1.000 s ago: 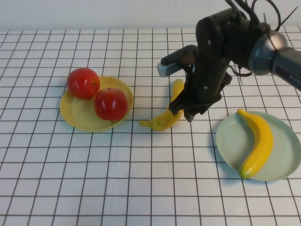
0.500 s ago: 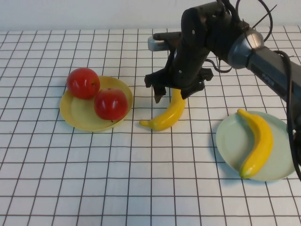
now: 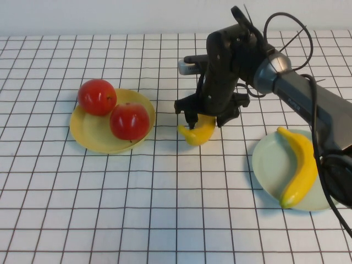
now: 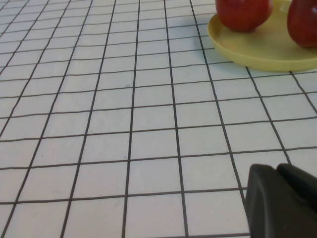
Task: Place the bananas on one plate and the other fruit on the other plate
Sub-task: Put another type of fruit in the right plate
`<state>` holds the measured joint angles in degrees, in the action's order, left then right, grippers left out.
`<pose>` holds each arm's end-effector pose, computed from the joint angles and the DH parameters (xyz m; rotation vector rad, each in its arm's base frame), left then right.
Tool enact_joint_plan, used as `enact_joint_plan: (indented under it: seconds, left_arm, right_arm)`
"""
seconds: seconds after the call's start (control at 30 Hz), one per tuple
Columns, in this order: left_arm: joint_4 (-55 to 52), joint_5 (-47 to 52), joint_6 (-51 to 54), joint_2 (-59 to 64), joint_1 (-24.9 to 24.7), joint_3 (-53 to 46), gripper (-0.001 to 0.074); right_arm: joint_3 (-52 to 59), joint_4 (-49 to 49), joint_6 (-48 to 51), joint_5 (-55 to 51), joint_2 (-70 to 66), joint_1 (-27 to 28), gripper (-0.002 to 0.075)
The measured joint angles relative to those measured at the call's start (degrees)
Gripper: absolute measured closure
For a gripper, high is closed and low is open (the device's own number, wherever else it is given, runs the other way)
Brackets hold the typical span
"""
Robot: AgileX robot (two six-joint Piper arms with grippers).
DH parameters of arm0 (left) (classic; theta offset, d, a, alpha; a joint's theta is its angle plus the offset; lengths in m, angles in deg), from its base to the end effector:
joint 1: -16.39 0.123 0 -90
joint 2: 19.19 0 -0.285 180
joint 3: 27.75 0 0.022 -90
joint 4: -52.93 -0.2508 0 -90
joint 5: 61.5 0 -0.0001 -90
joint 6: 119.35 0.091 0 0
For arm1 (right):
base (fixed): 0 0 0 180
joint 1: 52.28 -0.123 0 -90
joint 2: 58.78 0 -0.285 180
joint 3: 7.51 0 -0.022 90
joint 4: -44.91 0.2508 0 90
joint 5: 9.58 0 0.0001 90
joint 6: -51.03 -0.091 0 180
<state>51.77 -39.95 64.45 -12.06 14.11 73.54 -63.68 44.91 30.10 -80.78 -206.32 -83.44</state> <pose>0.0525 -0.0014 0.1712 0.1119 1.8711 0.0382 0.4440 0.2685 0.2051 -0.2552 2.8506 0.1926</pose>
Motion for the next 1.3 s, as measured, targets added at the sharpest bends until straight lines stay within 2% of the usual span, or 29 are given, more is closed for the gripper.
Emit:
enact_joint_plan:
  seconds: [0.23,0.33,0.4,0.6,0.77,0.97,1.17,1.3]
  left_arm:
    - [0.00,0.00,0.00,0.00,0.00,0.00,0.0738]
    - [0.00,0.00,0.00,0.00,0.00,0.00,0.0738]
    - [0.00,0.00,0.00,0.00,0.00,0.00,0.0738]
    - [0.00,0.00,0.00,0.00,0.00,0.00,0.0738]
    - [0.00,0.00,0.00,0.00,0.00,0.00,0.0738]
    - [0.00,0.00,0.00,0.00,0.00,0.00,0.0738]
    - [0.00,0.00,0.00,0.00,0.00,0.00,0.0738]
    - [0.00,0.00,0.00,0.00,0.00,0.00,0.0738]
  right_arm:
    - [0.00,0.31,0.00,0.05,-0.84,0.51,0.0260]
    - [0.00,0.42,0.14,0.14,-0.84,0.83,0.0328]
    - [0.00,1.00,1.64,0.14,-0.84,1.10,0.0402]
    - [0.11,0.59,7.79,0.18,0.44,1.32,0.0400]
    - [2.61,-1.71,10.32,0.18,7.22,1.32,0.0400]
    - [18.73,-7.10,10.46,0.52,20.98,2.16,0.0400]
    - [42.64,-7.21,8.21,0.75,32.45,7.80,0.0400]
    - [54.88,-5.47,7.72,5.40,39.81,11.87,0.0400]
